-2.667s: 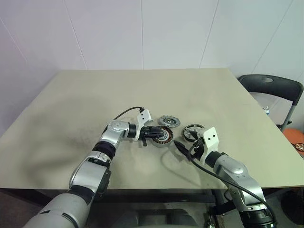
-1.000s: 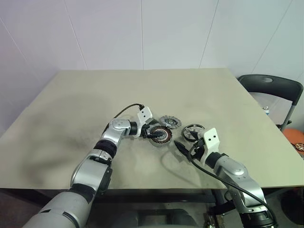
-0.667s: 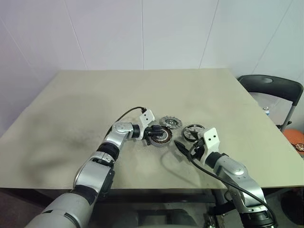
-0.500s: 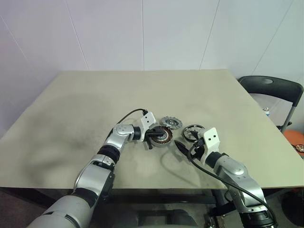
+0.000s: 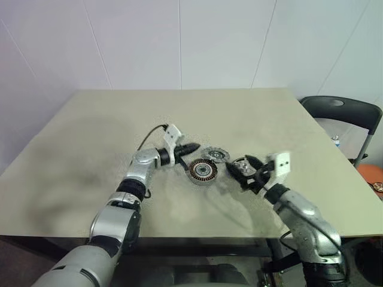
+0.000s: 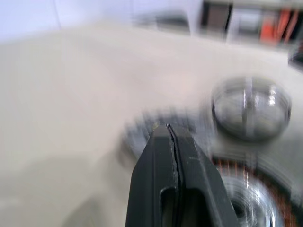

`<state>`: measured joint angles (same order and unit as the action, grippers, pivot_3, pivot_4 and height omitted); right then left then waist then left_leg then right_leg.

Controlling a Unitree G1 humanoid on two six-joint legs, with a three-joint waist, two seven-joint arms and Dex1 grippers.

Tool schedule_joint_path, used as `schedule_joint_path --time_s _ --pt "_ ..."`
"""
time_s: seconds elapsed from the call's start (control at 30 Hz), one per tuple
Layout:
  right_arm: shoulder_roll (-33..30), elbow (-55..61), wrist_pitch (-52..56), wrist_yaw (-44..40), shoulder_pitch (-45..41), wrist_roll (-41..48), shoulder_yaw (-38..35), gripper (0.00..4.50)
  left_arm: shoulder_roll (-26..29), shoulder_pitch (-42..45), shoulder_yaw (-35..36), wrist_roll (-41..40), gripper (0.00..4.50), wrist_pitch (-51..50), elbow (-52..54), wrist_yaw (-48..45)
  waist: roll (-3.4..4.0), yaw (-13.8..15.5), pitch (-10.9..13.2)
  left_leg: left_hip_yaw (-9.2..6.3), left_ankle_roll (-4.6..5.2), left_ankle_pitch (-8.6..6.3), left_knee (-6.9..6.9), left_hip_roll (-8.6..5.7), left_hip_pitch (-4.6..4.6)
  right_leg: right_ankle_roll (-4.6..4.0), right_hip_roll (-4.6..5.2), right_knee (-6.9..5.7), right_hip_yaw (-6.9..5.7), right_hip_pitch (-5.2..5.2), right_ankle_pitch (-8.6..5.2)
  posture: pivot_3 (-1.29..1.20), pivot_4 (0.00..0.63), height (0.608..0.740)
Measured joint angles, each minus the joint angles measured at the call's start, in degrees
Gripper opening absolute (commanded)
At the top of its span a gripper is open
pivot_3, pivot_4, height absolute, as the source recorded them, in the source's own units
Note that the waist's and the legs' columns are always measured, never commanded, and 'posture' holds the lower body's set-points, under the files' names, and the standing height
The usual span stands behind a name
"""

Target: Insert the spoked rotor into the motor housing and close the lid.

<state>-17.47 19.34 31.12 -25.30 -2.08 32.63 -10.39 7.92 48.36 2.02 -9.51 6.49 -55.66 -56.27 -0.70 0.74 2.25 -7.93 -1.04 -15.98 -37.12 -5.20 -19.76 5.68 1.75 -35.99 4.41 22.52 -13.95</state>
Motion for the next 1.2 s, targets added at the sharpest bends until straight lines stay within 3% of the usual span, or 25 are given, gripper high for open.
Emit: schedule_joint_path --time_s 0.17,0.3,0.5,0.73,0.83,1.17,1.2 --pt "-5.6 -0.9 10.5 1.4 1.5 7.8 -7.6 4.5 3.4 -7.2 0.8 -6.1 0.03 -6.6 14.2 -9.5 0.04 -0.3 0.0 0.09 0.09 -0.06 0.11 0.01 0.02 -0.01 0.03 0.03 0.1 0.05 -0.01 0.0 0.0 0.74" --pt "-6.4 -6.5 19.7 6.0 1.5 12.2 -13.4 4.5 6.7 -14.3 0.8 -7.9 0.03 -11.9 20.1 -12.2 0.08 -0.1 0.0 0.09 0.09 -0.06 0.08 0.08 0.02 -0.04 -0.02 -0.1 0.13 0.12 -0.01 0.0 0.0 0.74" --pt "-5.9 -10.1 27.6 9.6 -3.6 17.4 -14.9 4.5 9.7 -18.1 0.8 -10.8 0.03 -16.0 29.1 -14.1 0.09 -0.1 0.0 0.14 0.08 -0.05 -0.01 0.08 0.18 0.07 -0.03 -0.03 0.13 -0.12 -0.13 0.0 0.0 0.74" --pt "-0.3 -16.0 28.2 12.5 -9.8 17.1 -12.2 4.5 10.5 -20.5 0.4 -12.5 0.03 -18.0 33.9 -14.6 0.09 -0.2 0.0 0.15 0.08 -0.06 0.1 0.09 0.11 -0.05 -0.02 -0.01 0.15 0.01 -0.01 0.0 0.0 0.74" --pt "2.3 -18.8 26.7 13.3 -11.3 15.3 -10.4 3.94 10.4 -20.8 0.3 -12.5 0.0 -18.3 34.4 -13.9 0.1 -0.2 0.0 0.15 0.08 -0.06 0.09 0.09 0.1 -0.05 -0.03 -0.02 0.15 0.04 -0.01 0.0 0.0 0.74" --pt "4.1 -20.2 23.2 11.5 -13.3 14.4 -9.2 0.47 10.6 -21.6 0.4 -12.6 0.0 -18.3 35.6 -11.3 0.11 -0.2 0.0 0.15 0.08 -0.06 0.11 0.07 0.07 -0.04 -0.04 0.0 0.15 0.06 -0.01 0.0 0.0 0.74" --pt "4.3 -20.1 22.9 11.1 -13.4 14.4 -9.1 0.29 10.6 -21.7 0.4 -12.6 0.0 -18.3 35.6 -11.1 0.11 -0.2 0.0 0.15 0.08 -0.06 0.11 0.07 0.07 -0.04 -0.04 -0.01 0.15 0.06 -0.01 0.0 0.0 0.74"
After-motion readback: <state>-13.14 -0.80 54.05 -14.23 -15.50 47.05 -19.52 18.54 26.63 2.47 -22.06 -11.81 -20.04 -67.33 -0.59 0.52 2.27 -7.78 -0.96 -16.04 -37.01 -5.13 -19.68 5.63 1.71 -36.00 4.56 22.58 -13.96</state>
